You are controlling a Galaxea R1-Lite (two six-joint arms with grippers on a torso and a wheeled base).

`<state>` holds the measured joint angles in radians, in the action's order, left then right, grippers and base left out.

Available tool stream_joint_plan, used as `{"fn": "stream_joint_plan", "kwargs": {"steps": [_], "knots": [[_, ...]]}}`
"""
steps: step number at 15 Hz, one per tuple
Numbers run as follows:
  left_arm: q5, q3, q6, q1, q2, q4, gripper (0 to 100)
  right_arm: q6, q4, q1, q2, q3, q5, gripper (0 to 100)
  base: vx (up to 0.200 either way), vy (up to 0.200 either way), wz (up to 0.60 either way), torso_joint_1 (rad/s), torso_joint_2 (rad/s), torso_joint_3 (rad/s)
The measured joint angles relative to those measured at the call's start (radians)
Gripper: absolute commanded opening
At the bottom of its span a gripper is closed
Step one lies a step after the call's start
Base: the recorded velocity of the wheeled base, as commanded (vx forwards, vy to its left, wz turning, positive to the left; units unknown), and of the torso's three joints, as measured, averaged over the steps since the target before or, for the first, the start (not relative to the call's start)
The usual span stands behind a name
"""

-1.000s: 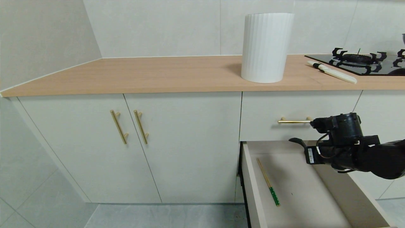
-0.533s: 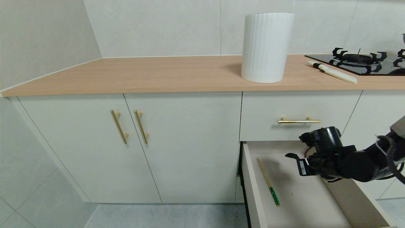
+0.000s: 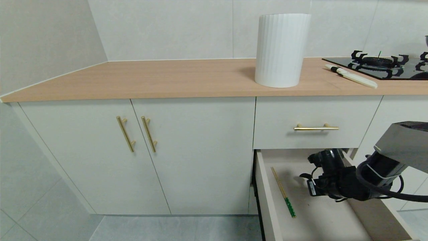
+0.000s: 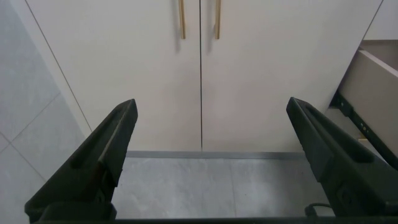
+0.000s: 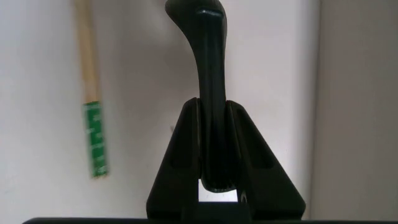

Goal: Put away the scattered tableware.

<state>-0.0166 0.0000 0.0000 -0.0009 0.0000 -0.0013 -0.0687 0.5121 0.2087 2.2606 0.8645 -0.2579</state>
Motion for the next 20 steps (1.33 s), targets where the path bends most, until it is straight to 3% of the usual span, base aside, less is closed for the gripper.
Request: {"fn": "stream_joint_plan", "kwargs": {"steps": [11, 12, 20], "knots": [[0.000, 0.000, 0.000, 0.000, 0.000, 0.000, 100, -0.001, 0.008, 0.000, 0.061, 0.002, -0.001, 0, 0.000, 0.000, 0.00, 0.000, 0.00, 0.000], [0.000, 0.000, 0.000, 0.001, 0.000, 0.000, 100, -0.001, 0.008, -0.001, 0.061, 0.002, -0.001, 100, 0.000, 0.000, 0.00, 0.000, 0.00, 0.000], [0.000, 0.000, 0.000, 0.000, 0.000, 0.000, 100, -0.001, 0.008, 0.000, 0.057, -0.003, 0.000, 100, 0.000, 0.000, 0.00, 0.000, 0.00, 0.000]]}}
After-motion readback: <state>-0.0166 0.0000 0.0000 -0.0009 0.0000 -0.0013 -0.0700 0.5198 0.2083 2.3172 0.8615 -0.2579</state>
